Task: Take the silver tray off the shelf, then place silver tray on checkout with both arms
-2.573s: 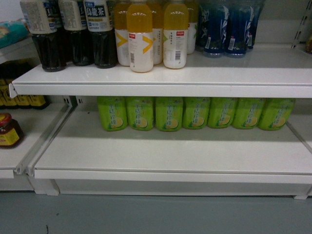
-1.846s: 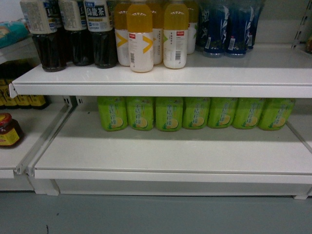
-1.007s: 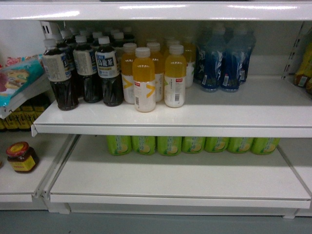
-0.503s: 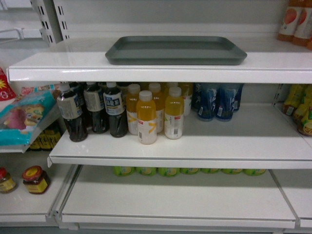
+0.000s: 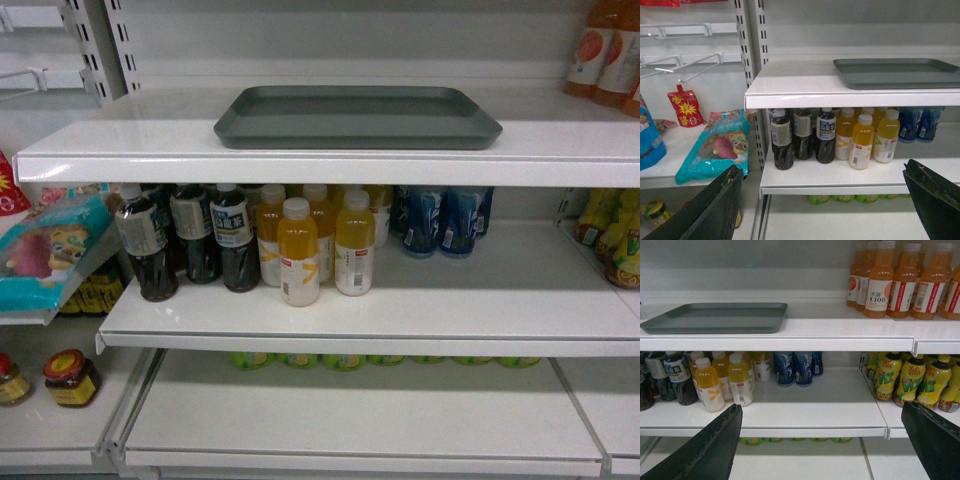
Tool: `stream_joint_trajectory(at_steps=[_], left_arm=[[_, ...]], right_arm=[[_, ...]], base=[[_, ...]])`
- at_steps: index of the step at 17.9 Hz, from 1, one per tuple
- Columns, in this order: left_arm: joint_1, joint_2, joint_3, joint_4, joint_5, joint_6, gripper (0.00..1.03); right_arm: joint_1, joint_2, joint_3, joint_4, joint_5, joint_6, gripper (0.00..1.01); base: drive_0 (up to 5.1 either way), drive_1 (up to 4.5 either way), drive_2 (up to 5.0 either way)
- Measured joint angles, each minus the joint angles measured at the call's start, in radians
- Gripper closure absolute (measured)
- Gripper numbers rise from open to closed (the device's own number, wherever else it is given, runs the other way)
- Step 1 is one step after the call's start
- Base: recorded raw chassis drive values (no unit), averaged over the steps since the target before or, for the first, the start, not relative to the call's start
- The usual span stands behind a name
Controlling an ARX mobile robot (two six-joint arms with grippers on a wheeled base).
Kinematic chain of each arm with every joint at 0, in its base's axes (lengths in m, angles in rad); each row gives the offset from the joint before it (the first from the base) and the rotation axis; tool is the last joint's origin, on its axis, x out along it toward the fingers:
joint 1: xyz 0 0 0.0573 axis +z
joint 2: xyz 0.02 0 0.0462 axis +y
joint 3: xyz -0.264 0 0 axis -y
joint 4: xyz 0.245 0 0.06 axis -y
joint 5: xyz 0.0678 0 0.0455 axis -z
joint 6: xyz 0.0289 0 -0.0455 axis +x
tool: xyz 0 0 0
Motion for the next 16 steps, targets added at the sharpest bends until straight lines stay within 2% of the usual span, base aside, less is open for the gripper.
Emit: stream_joint_trajectory(at_steps=[16], left_arm=[[0.000, 0.000, 0.000, -0.001, -0.003, 0.000, 0.05]], right_arm=[[0.000, 0.000, 0.000, 0.001, 0.000, 0.000, 0.03]], base=[[0.0, 4.32, -4.3]])
